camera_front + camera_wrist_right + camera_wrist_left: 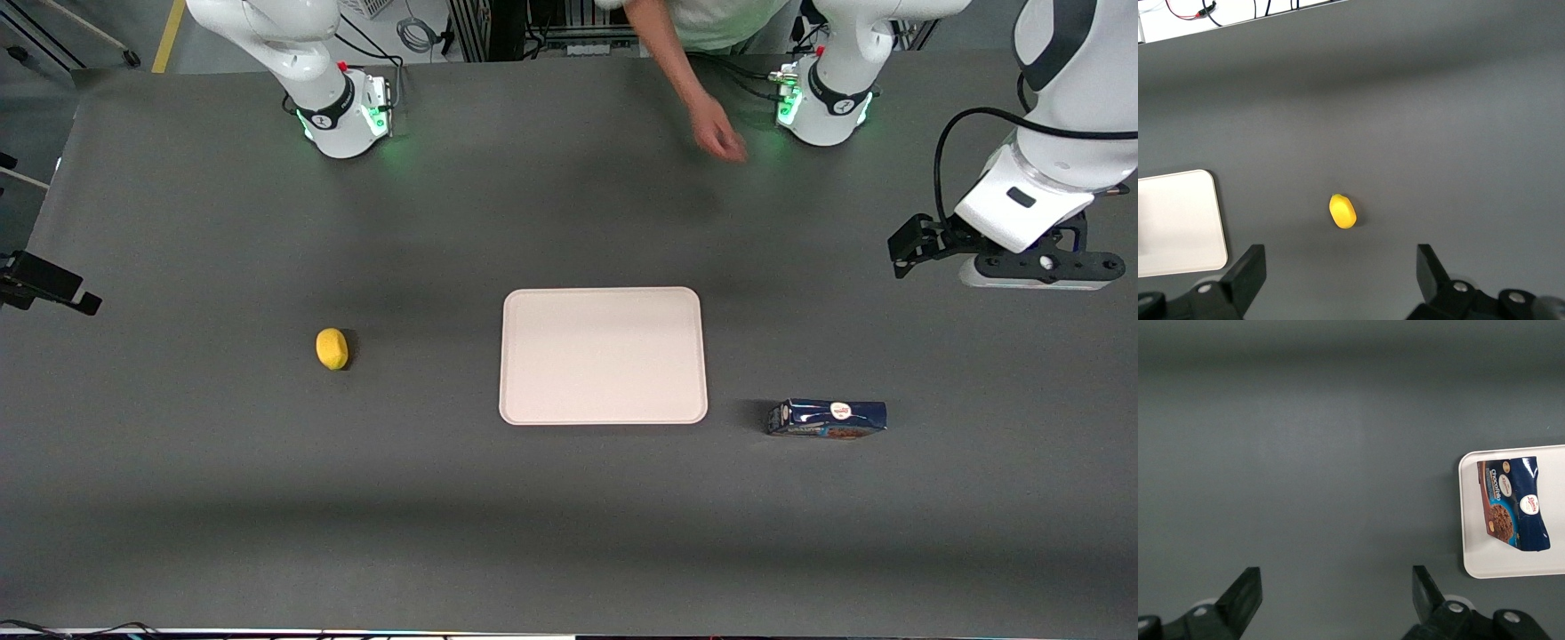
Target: Place cookie box on tray
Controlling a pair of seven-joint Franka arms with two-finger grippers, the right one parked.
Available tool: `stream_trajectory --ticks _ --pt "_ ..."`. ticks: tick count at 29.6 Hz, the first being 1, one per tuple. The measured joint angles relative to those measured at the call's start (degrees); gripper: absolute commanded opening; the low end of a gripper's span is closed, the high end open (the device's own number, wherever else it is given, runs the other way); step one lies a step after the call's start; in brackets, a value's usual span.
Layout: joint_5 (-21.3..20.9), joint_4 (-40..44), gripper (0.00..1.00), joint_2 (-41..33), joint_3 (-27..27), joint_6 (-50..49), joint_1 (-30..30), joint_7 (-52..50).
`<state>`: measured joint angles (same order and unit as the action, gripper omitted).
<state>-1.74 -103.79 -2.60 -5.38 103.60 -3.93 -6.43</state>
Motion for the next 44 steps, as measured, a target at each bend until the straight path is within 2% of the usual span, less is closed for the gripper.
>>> stream_trajectory --ticks 30,35,44 --pt "0.43 0.11 1.00 0.74 0.14 0.57 0.06 -1.52" --pt "1.39 0.13 1.00 0.83 0.23 1.72 0.10 -9.35" --pt "2.21 0.30 1.00 2.89 0.30 3.56 0.12 -34.91"
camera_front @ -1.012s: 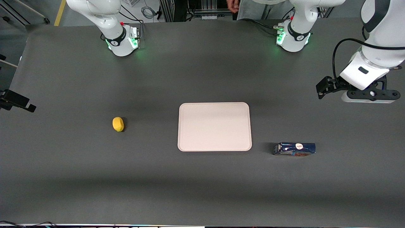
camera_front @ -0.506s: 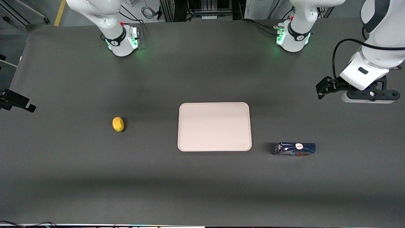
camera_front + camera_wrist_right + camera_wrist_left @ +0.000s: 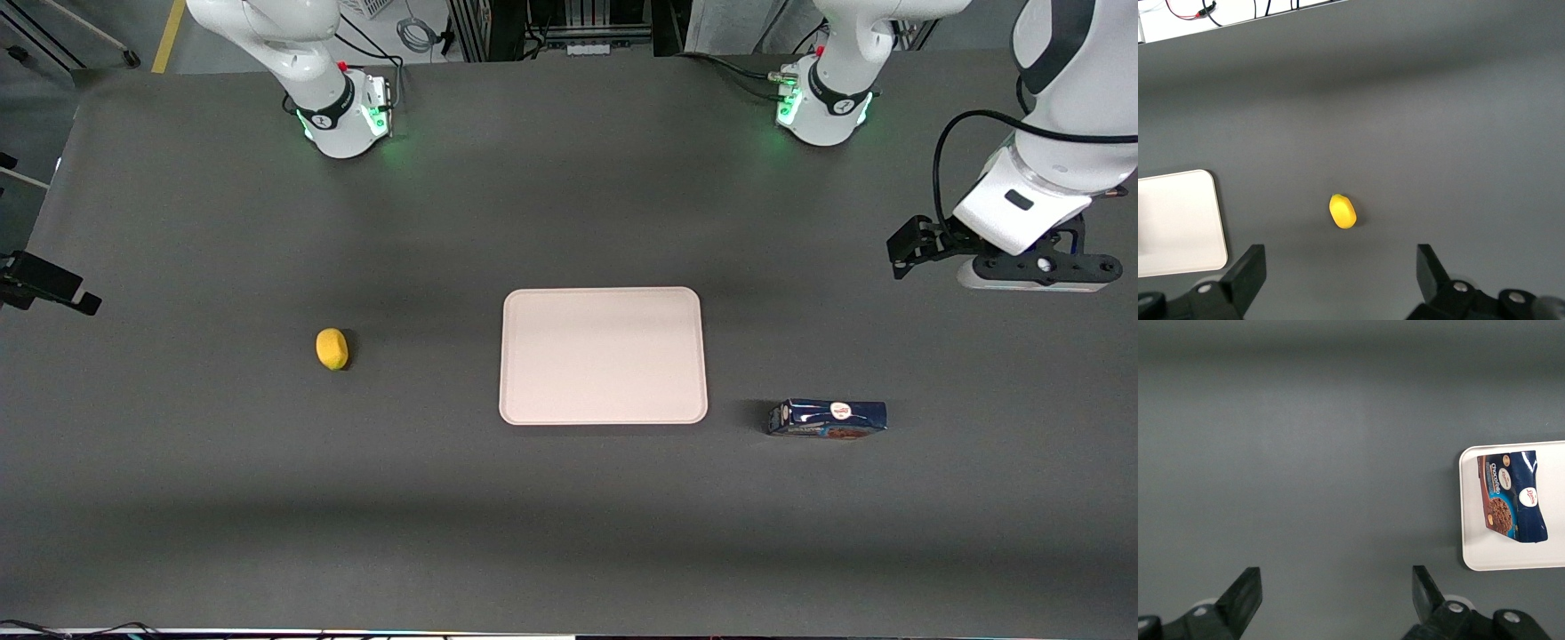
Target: Place cookie box on tray
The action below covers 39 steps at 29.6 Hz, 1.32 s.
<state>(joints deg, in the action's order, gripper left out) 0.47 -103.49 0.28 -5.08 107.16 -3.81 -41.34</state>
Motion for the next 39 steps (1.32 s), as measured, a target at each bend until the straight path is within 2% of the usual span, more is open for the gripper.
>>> stream_trajectory --ticks 11,14,27,39 --pt "-0.93 4.24 1.00 7.17 -1.37 0.47 -0.03 -34.93" --pt "-1.21 5.30 1.00 8.87 -1.43 0.50 -0.02 -41.16" --pt "-1.37 6.64 1.00 14.37 -1.14 4.61 0.27 -47.64" --pt "-1.40 6.57 1.00 22.59 -1.14 13.76 0.39 -49.56"
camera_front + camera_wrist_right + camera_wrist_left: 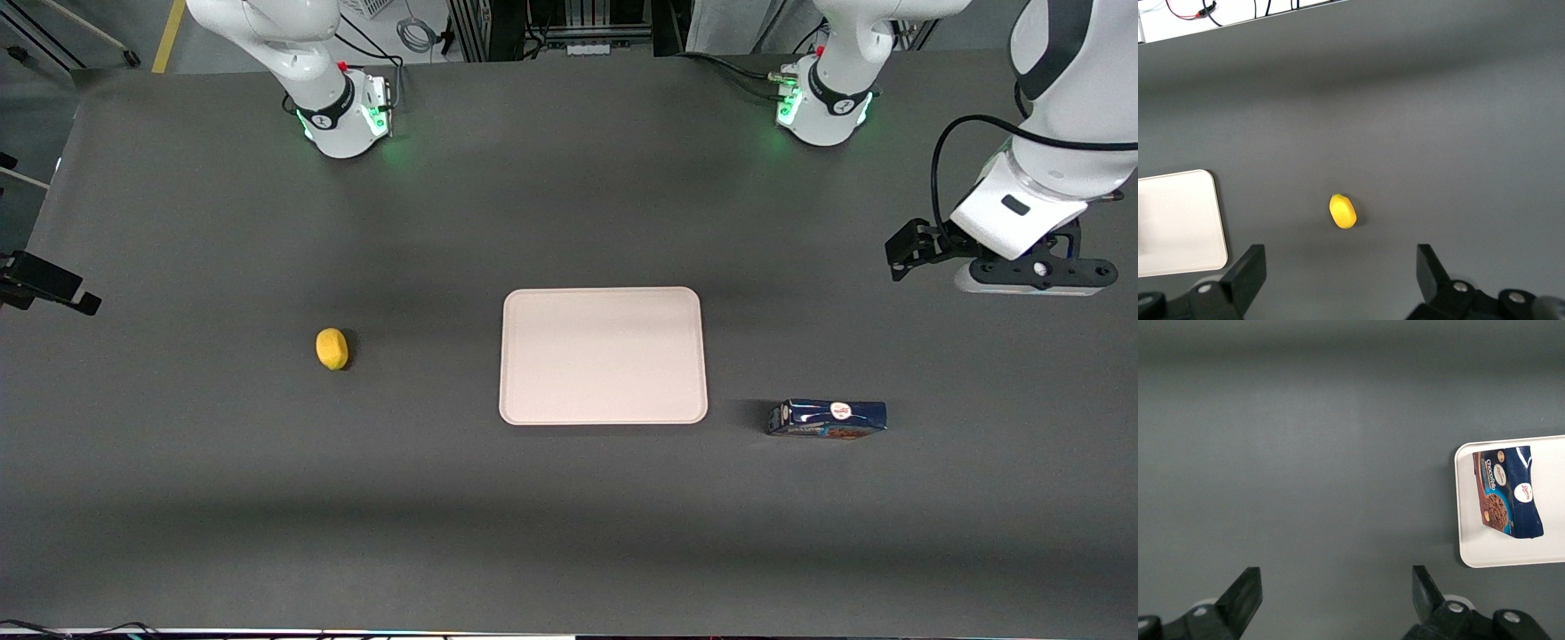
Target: Place cookie box on tray
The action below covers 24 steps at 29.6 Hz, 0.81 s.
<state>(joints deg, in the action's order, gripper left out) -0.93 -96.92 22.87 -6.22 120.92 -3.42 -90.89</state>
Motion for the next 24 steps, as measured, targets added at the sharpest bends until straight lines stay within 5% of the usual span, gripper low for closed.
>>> stream_trajectory --ticks 24 --pt "-0.49 -0.99 1.00 9.48 -0.21 11.45 -0.03 -0.49"
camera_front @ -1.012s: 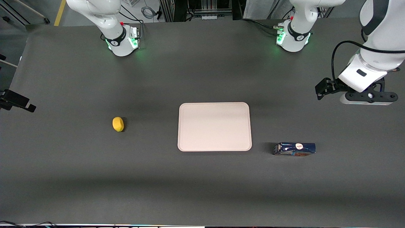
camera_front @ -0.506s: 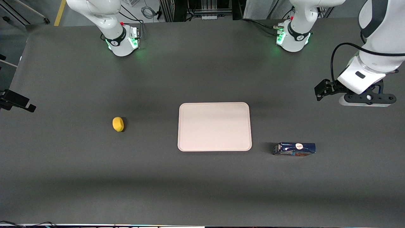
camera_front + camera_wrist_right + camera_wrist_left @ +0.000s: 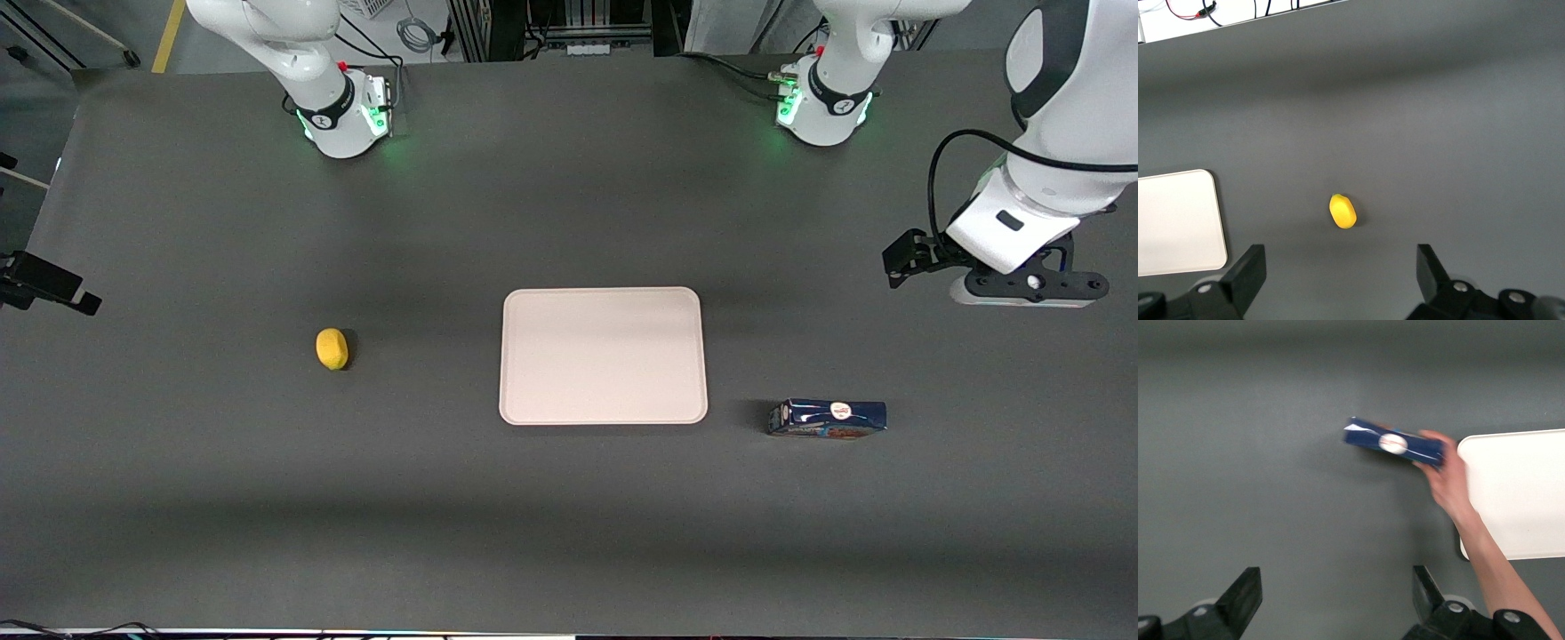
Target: Place cookie box on tray
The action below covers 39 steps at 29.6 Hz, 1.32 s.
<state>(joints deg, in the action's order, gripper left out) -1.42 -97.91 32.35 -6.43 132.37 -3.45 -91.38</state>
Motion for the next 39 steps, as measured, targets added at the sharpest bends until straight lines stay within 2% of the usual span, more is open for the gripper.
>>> stream_trajectory --ticks 10,12,13,16,18,19,22,24,26,27,34,39 --pt "-2.64 -1.19 1.00 1.75 -0.12 2.63 -0.09 -0.01" --pt "-2.75 -1.24 0.96 2.08 -0.12 3.00 -0.10 -0.01" --pt "-2.79 -1.24 0.90 2.21 -0.12 3.16 -0.10 -0.01" --pt "-2.86 -1.24 0.59 2.40 -0.12 3.38 -0.10 -0.01" --pt "-2.90 -1.23 0.46 2.38 -0.11 3.41 -0.10 -0.01" --pt "-2.95 -1.21 0.42 2.38 -0.11 3.43 -0.10 -0.01" --pt "-3.05 -1.21 0.38 2.38 -0.09 3.45 -0.09 0.01" --pt "-3.08 -1.21 0.27 2.38 -0.07 3.45 -0.08 0.01" --pt "-3.11 -1.17 0.10 2.37 -0.06 3.47 -0.06 0.01" --pt "-3.13 -1.13 0.07 2.37 -0.05 3.47 -0.05 0.01" --pt "-3.47 -0.76 0.04 2.29 -0.06 3.45 -0.05 0.24" --pt "-3.53 1.02 0.06 2.27 -0.06 2.09 -0.04 1.27"
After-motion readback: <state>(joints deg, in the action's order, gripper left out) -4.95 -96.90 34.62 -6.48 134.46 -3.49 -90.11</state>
